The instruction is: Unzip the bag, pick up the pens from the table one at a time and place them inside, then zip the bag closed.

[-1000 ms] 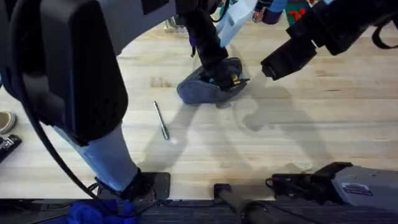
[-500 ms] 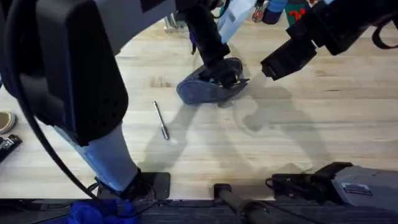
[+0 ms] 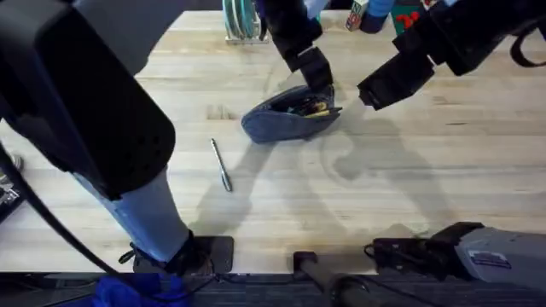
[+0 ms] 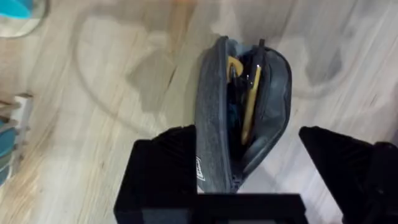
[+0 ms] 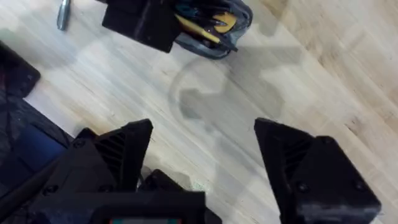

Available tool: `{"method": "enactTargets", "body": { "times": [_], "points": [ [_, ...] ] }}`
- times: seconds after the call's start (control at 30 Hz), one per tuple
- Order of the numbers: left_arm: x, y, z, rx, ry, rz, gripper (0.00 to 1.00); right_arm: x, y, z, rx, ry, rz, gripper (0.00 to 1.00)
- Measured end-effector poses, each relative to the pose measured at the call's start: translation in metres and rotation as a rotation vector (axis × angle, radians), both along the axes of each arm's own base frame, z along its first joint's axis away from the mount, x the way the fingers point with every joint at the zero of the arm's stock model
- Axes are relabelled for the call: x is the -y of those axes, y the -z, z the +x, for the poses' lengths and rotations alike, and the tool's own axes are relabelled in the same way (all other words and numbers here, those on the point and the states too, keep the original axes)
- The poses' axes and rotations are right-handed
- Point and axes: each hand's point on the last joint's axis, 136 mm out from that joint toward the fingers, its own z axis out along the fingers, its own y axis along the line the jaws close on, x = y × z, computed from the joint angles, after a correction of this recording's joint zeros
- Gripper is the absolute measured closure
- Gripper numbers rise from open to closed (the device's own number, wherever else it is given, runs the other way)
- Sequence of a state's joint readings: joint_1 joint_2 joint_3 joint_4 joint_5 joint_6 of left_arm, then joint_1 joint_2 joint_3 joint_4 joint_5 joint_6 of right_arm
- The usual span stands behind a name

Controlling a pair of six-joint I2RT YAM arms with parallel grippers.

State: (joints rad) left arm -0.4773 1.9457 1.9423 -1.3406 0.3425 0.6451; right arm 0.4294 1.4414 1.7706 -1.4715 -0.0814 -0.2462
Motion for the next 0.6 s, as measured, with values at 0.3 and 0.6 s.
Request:
{"method": "enactTargets", "body": {
  "times": [0.3,0.6],
  "points": [
    [-0.016,-0.006,0.009,-0.026,-0.114,-0.001,0.004,0.0,0.0,0.0,0.0,0.0,0.0,0.006],
    [-0.042,-0.033,0.0,-0.02,-0.188,-0.008,0.004,0.0,0.0,0.0,0.0,0.0,0.0,0.006]
  ]
}}
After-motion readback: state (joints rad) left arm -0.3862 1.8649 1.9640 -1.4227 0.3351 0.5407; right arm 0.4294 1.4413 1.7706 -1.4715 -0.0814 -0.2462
